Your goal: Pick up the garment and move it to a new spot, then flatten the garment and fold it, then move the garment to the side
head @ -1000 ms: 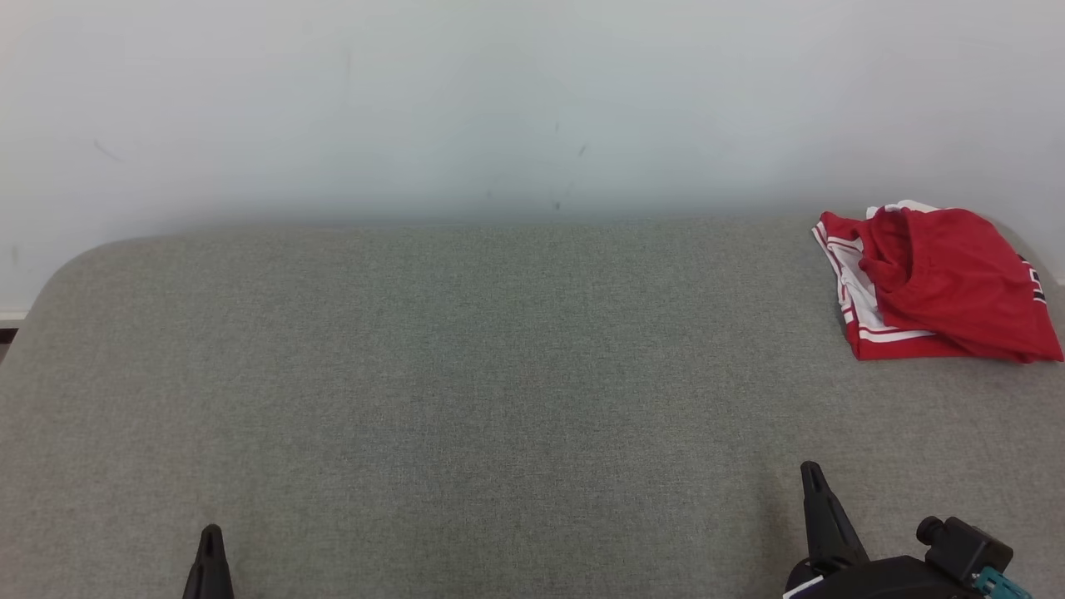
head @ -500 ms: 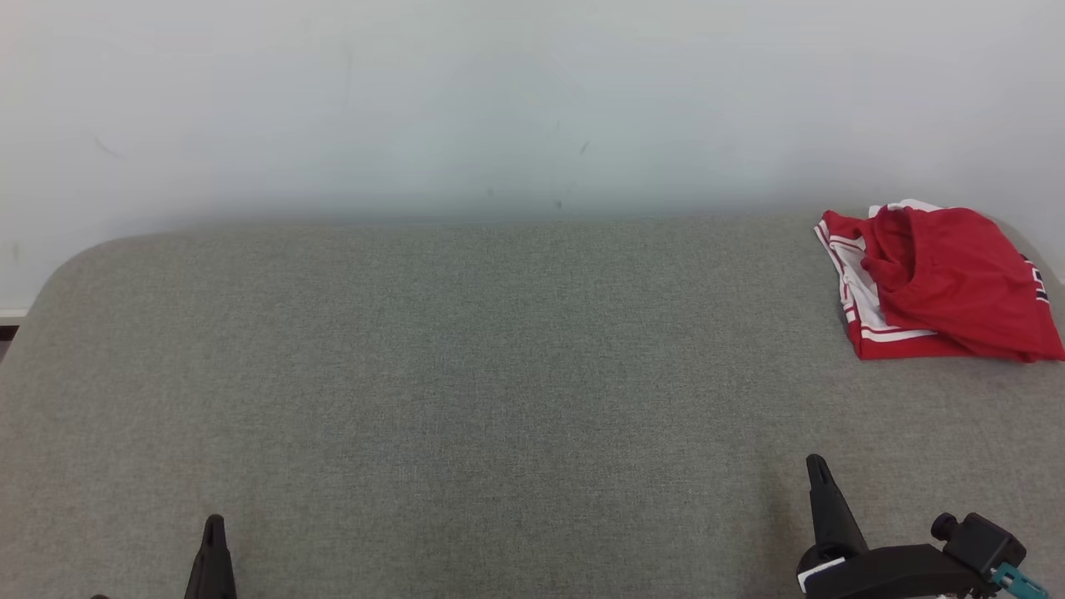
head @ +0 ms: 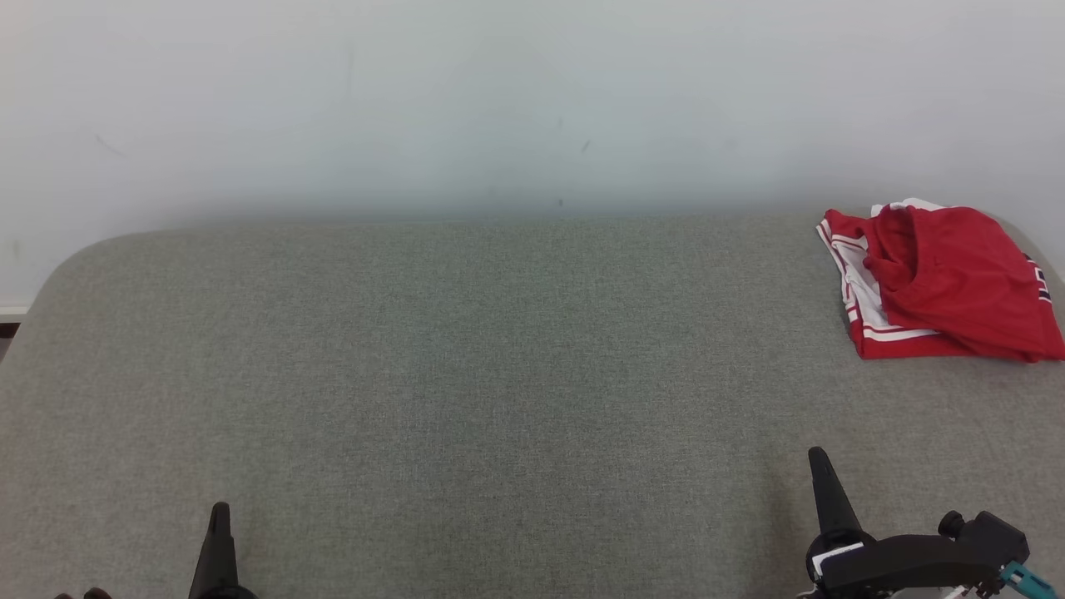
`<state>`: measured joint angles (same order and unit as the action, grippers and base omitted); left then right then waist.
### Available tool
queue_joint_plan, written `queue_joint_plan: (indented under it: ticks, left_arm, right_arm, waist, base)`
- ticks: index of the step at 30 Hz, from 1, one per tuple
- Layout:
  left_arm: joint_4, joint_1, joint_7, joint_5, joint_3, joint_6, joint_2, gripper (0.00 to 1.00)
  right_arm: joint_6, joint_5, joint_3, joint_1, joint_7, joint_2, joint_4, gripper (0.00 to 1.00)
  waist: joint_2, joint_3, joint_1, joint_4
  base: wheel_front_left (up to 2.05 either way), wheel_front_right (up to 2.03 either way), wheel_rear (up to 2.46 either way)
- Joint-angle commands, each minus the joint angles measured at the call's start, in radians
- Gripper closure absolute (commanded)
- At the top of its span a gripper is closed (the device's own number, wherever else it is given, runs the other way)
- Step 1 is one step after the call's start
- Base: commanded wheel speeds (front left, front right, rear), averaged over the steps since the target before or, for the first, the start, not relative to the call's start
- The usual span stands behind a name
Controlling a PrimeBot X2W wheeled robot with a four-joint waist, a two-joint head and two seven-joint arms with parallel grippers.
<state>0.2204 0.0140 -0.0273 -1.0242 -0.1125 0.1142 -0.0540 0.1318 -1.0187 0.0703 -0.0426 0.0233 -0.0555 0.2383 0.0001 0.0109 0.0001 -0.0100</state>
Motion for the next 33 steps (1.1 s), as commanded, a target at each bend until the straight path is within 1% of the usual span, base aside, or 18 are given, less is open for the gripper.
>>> queue_joint_plan:
  ticks: [1,16,33]
  left_arm:
    - [-0.006,0.023,0.005,-0.031,-0.002,0.003,-0.001,1.00]
    - [0.003,0.046,0.046,-0.193,-0.002,0.009,0.000,1.00]
    - [0.012,0.067,0.083,-0.339,-0.003,0.011,0.002,1.00]
  right_arm:
    - [-0.001,-0.032,0.004,-0.018,-0.007,0.002,-0.008,1.00]
    - [-0.001,-0.192,0.016,-0.034,-0.045,0.003,-0.004,1.00]
    - [-0.001,-0.344,0.027,-0.047,-0.081,0.005,0.000,1.00]
  waist:
    - [-0.0001,0.000,-0.0001,0.000]
    - [-0.0001,-0.003,-0.0001,0.002]
    - [-0.0001,-0.007,-0.0001,0.005]
  base:
    - [0.00,0.00,0.00]
    - [0.00,0.00,0.00]
    - [0.00,0.00,0.00]
